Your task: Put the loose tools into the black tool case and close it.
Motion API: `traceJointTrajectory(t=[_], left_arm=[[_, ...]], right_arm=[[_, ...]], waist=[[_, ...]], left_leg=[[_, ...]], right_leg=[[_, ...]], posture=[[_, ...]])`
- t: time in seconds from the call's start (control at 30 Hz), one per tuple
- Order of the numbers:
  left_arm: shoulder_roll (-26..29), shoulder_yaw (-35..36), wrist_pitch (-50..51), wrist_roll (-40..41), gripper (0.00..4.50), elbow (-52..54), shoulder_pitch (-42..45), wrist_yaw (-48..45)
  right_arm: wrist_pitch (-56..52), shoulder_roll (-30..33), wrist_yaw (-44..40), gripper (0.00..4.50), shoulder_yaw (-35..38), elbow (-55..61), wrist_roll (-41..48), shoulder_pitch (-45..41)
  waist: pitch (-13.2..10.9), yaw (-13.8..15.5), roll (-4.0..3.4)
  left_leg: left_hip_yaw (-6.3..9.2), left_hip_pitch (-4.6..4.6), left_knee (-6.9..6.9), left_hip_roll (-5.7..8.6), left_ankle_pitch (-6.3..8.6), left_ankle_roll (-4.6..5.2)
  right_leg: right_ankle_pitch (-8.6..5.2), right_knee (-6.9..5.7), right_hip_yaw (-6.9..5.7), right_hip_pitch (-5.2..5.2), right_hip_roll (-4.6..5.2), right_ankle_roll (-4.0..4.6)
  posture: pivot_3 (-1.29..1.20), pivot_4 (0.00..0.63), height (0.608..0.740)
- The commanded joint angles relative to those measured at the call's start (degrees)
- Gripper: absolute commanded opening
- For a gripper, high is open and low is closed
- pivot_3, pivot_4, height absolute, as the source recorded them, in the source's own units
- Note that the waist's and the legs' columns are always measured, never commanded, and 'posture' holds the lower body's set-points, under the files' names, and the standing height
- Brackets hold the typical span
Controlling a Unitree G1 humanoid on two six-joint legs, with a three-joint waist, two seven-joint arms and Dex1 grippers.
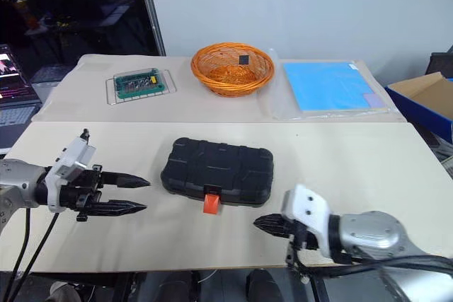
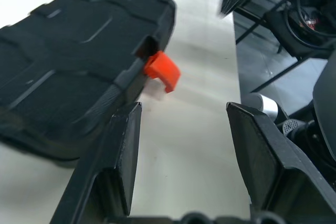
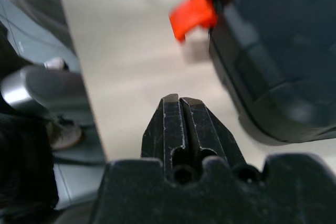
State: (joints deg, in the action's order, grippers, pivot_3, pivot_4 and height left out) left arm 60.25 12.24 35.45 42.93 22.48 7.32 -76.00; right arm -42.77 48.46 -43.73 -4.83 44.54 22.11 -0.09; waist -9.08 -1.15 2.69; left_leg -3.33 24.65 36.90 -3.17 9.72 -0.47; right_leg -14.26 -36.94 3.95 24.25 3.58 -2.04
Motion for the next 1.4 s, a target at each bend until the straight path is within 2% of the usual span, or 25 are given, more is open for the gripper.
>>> traceJointTrajectory(t=[0.03, 0.13, 0.27, 0.4, 0.5, 0.57, 0.6, 0.7, 0.77, 0.83, 0.9, 0.93, 0.97, 1.17, 1.37, 1.4], left_arm=[[0.2, 0.5, 1.4, 2.2, 2.73, 4.6, 1.4, 1.5], [-0.7, 0.4, 2.5, 2.9, 2.73, 6.5, 2.3, 4.1], [-3.0, -1.3, 4.3, 3.1, 2.73, 8.6, 4.2, 9.5], [-6.4, -4.6, 4.8, 1.5, 2.73, 9.3, 6.4, 14.0], [-10.7, -9.7, 4.6, -2.8, 2.73, 7.0, 10.8, 19.5], [-12.2, -12.2, 3.8, -5.8, 2.73, 5.0, 13.0, 20.8], [-13.1, -13.6, 2.9, -7.8, 2.73, 3.5, 14.1, 21.5], [-17.2, -17.4, 2.4, -11.0, 2.73, -0.4, 18.0, 24.0], [-18.7, -19.6, 2.5, -13.6, 2.73, -2.5, 19.4, 25.1], [-18.8, -21.2, 3.2, -15.6, 2.73, -4.7, 20.5, 25.0], [-18.0, -22.2, 2.5, -16.9, 2.73, -6.4, 21.3, 23.2], [-17.7, -22.8, 2.1, -17.5, 2.73, -7.4, 21.9, 22.3], [-17.6, -23.1, 1.8, -17.9, 2.73, -8.1, 22.3, 21.6], [-16.4, -25.4, -0.4, -20.9, 2.73, -13.4, 24.3, 16.0], [-16.5, -25.8, -3.3, -23.0, 2.73, -16.9, 25.7, 12.0], [-16.8, -25.9, -3.6, -23.3, 2.73, -17.3, 26.0, 11.7]], right_arm=[[-3.1, -3.4, 8.0, 0.05, -3.5, -5.0, -6.0, -4.5], [-5.8, -6.5, 12.5, 0.05, -3.5, -7.6, -7.8, -7.3], [-9.9, -15.4, 21.4, 0.05, -2.2, -13.8, -10.2, -14.4], [-7.4, -21.7, 24.6, 0.05, -1.5, -22.5, -11.2, -20.6], [-6.0, -23.1, 24.3, 0.05, -1.4, -27.3, -11.5, -23.5], [-8.7, -21.9, 23.9, 0.60, -0.2, -24.6, -10.9, -22.6], [-10.2, -20.2, 22.7, 0.69, -0.1, -21.9, -10.4, -21.1], [-17.7, -16.4, 19.7, 1.69, 2.1, -11.5, -6.0, -16.5], [-24.7, -18.7, 19.2, 2.41, 4.5, -5.0, -0.7, -16.3], [-30.5, -23.7, 20.6, 3.06, 5.8, -2.1, 2.5, -17.4], [-34.0, -28.7, 23.3, 3.73, 5.8, -1.7, 3.0, -18.7], [-35.0, -30.4, 24.5, 4.24, 5.1, -2.0, 2.8, -19.3], [-35.8, -31.6, 25.4, 4.48, 4.7, -2.2, 2.6, -19.8], [-35.7, -36.0, 31.9, 4.48, -0.4, -6.7, -1.5, -22.8], [-34.2, -37.1, 34.0, 4.48, -2.1, -9.5, -3.1, -23.6], [-34.1, -37.2, 34.0, 4.24, -2.1, -9.6, -3.3, -23.6]], waist=[[0.0, 0.1, 0.01], [0.0, 0.4, 0.04], [0.1, 0.1, 0.17], [0.1, -0.1, 0.15], [0.1, 0.0, 0.14], [0.1, 0.2, 0.16], [0.1, 0.3, 0.15], [0.1, 1.1, 0.11], [0.1, 1.0, 0.11], [0.1, 0.1, 0.13], [0.1, -0.7, 0.13], [0.1, -0.9, 0.13], [0.1, -1.0, 0.12], [0.1, -0.9, 0.11], [0.1, -0.9, 0.11], [0.1, -1.0, 0.11]], left_leg=[[-0.02, 0.08, 0.00, 0.03, 0.00, 0.00], [0.01, 0.21, -0.02, 0.09, -0.05, 0.08], [0.08, 0.33, 0.00, 0.09, -0.05, 0.09], [0.09, 0.31, 0.02, 0.11, -0.06, 0.09], [0.09, 0.28, 0.02, 0.11, -0.06, 0.10], [0.12, 0.28, 0.03, 0.15, -0.07, 0.10], [0.13, 0.30, 0.03, 0.15, -0.07, 0.10], [0.24, 0.48, -0.01, 0.25, -0.05, 0.13], [0.24, 0.55, 0.00, 0.24, 0.01, 0.19], [0.25, 0.59, 0.00, 0.24, 0.02, 0.20], [0.36, 0.54, -0.01, 0.20, 0.02, 0.20], [0.42, 0.52, -0.01, 0.20, 0.02, 0.20], [0.48, 0.50, 0.00, 0.20, 0.00, 0.19], [0.45, 0.52, 0.05, 0.26, -0.06, 0.14], [0.45, 0.55, 0.01, 0.26, -0.05, 0.14], [0.45, 0.55, 0.01, 0.26, -0.05, 0.14]], right_leg=[[0.01, 0.04, 0.04, -0.04, 0.02, 0.02], [0.06, -0.01, 0.04, -0.05, 0.01, 0.10], [0.11, -0.03, 0.04, -0.02, -0.07, -0.03], [0.26, -0.07, 0.08, 0.00, -0.10, -0.29], [0.35, -0.08, 0.08, -0.05, -0.11, -0.42], [0.37, -0.08, 0.08, -0.09, -0.12, -0.45], [0.39, -0.07, 0.08, -0.08, -0.13, -0.42], [0.43, -0.07, 0.05, -0.01, -0.09, -0.25], [0.42, -0.01, 0.06, 0.02, -0.09, -0.26], [0.43, 0.01, 0.07, 0.03, -0.11, -0.25], [0.44, -0.04, 0.08, 0.02, -0.20, -0.23], [0.44, -0.09, 0.06, 0.02, -0.22, -0.22], [0.44, -0.12, 0.03, 0.01, -0.23, -0.22], [0.47, -0.10, 0.01, 0.00, -0.14, -0.20], [0.45, -0.09, 0.00, 0.02, -0.14, -0.18], [0.45, -0.09, 0.00, 0.02, -0.14, -0.18]], posture=[[0.00, 0.150, 0.740], [0.00, 0.150, 0.740], [0.00, 0.150, 0.740], [0.00, 0.150, 0.740], [0.00, 0.150, 0.740], [0.00, 0.150, 0.740], [0.00, 0.150, 0.740], [0.00, 0.150, 0.740], [0.00, 0.150, 0.740], [0.00, 0.150, 0.740], [0.00, 0.150, 0.740], [0.00, 0.150, 0.740], [0.00, 0.150, 0.740], [0.00, 0.150, 0.740], [0.00, 0.150, 0.740], [0.00, 0.150, 0.740]])
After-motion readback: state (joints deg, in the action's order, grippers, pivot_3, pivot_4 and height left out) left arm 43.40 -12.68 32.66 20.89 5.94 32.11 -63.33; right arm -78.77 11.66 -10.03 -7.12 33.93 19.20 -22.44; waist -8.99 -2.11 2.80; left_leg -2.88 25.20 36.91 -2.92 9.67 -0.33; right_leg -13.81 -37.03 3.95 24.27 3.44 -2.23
